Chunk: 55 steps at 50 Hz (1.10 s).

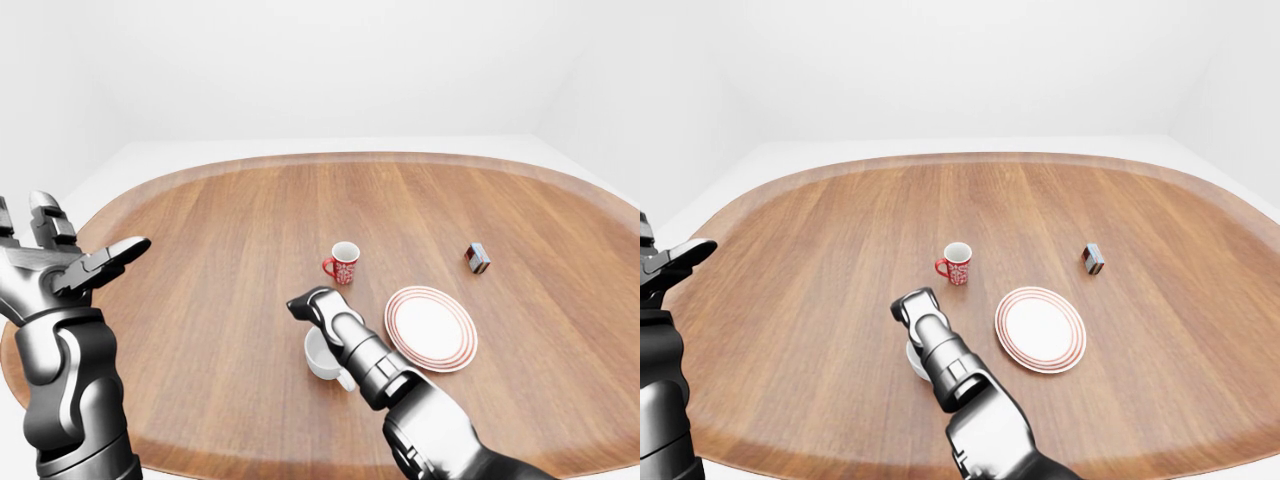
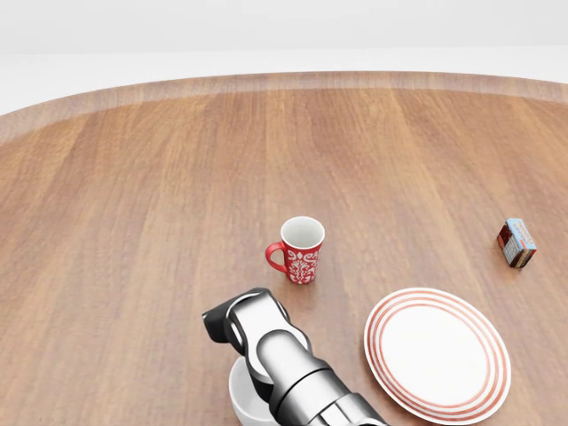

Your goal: Put the white mug on the plate.

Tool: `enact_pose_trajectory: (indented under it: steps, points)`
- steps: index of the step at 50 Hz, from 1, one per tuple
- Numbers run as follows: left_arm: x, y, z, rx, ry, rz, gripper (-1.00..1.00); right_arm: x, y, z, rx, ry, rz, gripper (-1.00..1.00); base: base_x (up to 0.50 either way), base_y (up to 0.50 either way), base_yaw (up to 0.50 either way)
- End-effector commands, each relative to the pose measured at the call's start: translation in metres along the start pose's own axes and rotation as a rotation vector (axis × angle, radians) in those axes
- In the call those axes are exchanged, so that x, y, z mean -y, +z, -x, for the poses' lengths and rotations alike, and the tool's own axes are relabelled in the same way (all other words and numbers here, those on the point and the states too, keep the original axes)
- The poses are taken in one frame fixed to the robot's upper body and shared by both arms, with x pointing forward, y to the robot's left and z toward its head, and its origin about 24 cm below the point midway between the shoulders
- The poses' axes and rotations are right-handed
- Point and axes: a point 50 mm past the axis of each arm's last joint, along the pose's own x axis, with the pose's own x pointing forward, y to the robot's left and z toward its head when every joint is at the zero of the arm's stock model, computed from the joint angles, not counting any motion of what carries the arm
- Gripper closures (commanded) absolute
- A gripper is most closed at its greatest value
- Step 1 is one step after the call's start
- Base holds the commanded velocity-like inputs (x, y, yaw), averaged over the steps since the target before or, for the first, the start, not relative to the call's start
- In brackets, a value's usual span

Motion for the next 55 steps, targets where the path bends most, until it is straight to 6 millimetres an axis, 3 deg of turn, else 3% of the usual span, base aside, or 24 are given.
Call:
enact_pose_trajectory:
  steps: [1, 37, 55]
  points:
    - [0.000, -0.001, 0.001, -0.002, -0.002, -0.002, -1.00, -0.012, 0.001, -0.005, 0.005, 0.043, -0.005, -1.00, 0.00, 0.00, 0.00]
    - [0.001, -0.001, 0.000, -0.004, -0.002, -0.003, -1.00, -0.023, 0.005, -0.008, 0.009, 0.063, 0.000, -1.00, 0.00, 0.00, 0.00]
    - [0.000, -0.004, 0.001, -0.012, -0.004, -0.008, -1.00, -0.040, 0.006, -0.014, 0.023, 0.135, -0.025, -1.00, 0.00, 0.00, 0.00]
